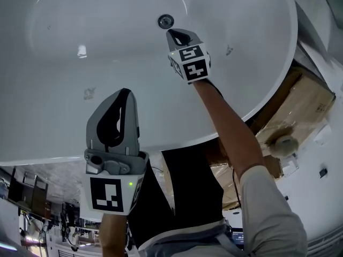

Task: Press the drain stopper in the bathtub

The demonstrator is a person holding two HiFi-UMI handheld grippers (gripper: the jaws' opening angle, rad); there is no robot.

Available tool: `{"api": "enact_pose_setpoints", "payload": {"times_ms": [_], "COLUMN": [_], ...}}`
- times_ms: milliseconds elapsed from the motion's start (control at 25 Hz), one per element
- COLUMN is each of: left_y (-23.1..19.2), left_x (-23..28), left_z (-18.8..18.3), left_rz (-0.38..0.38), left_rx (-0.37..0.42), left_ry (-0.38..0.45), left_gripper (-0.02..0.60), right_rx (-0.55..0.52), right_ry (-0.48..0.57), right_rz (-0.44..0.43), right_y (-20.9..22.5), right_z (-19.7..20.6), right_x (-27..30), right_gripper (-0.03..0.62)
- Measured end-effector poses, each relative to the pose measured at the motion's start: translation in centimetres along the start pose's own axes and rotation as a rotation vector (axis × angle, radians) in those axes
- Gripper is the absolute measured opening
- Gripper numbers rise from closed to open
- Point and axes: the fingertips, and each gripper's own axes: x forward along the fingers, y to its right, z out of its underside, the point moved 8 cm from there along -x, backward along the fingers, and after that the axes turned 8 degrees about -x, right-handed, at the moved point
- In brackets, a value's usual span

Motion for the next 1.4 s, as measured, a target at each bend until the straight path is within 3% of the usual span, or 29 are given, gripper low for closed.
{"api": "enact_pose_setpoints", "payload": {"times_ms": [1120, 1400], "left_y": [-2.8, -3.6], "left_x": [2.6, 3.5], "left_z": [5.1, 5.8], "left_rz": [-0.013, -0.026], "left_rx": [-0.05, -0.07], "left_ry": [-0.089, -0.065], "left_gripper": [0.0, 0.0], "right_rx": [-0.007, -0.04], "right_ry": [-0.149, -0.161], "right_rz": [0.048, 0.046], "right_y": [1.7, 2.6], "right_z": [5.2, 5.7], "right_x": [9.8, 12.1], "right_gripper": [-0.003, -0.005]}}
